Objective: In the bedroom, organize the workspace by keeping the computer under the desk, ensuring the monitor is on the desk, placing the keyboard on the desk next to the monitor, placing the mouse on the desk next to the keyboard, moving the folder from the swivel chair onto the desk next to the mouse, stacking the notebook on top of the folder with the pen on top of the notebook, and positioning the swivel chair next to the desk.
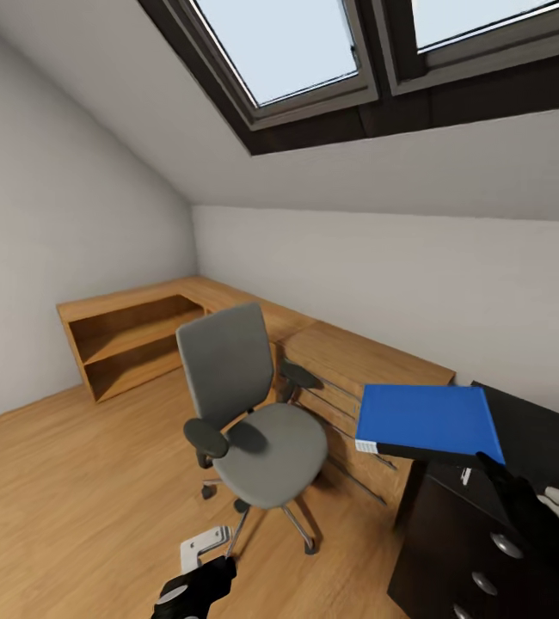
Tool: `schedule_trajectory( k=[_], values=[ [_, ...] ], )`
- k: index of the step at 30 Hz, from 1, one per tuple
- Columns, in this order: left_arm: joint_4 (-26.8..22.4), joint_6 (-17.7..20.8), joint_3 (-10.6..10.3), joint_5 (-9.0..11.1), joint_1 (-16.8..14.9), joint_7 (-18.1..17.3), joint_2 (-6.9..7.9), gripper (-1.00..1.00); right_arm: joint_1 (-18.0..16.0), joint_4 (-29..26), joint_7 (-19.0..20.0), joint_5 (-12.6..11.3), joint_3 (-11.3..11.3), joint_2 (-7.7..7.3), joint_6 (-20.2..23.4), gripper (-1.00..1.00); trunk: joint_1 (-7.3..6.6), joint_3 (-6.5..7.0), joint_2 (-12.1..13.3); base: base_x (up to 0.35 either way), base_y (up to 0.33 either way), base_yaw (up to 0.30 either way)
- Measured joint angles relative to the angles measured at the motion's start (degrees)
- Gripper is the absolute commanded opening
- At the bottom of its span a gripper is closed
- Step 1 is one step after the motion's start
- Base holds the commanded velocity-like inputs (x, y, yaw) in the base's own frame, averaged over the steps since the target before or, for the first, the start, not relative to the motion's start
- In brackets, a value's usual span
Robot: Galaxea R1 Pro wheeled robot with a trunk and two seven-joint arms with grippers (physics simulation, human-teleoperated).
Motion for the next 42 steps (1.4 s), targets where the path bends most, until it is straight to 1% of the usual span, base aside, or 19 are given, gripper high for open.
schedule_trajectory(
  k=[9,18,42],
  values=[
    [-0.1,0.0,0.0,0.0,0.0,0.0,0.05,1.0,0.0,0.6,0.0,0.0,0.0,-0.01,0.0,-1.0,0.0,0.0,0.0,0.0,0.0,-0.267],
    [0.0,0.0,0.0,0.1,0.0,-0.1,0.0,1.0,0.0,0.6,-0.8,0.0,0.0,0.04,-0.1,-1.0,0.0,0.0,0.0,0.0,0.0,-0.267],
    [0.0,0.0,-0.1,0.1,0.0,-0.1,0.0,1.0,0.0,0.6,-0.9,0.0,0.0,0.06,-0.2,-1.0,0.0,0.0,0.0,0.0,0.0,-0.267]
  ],
)
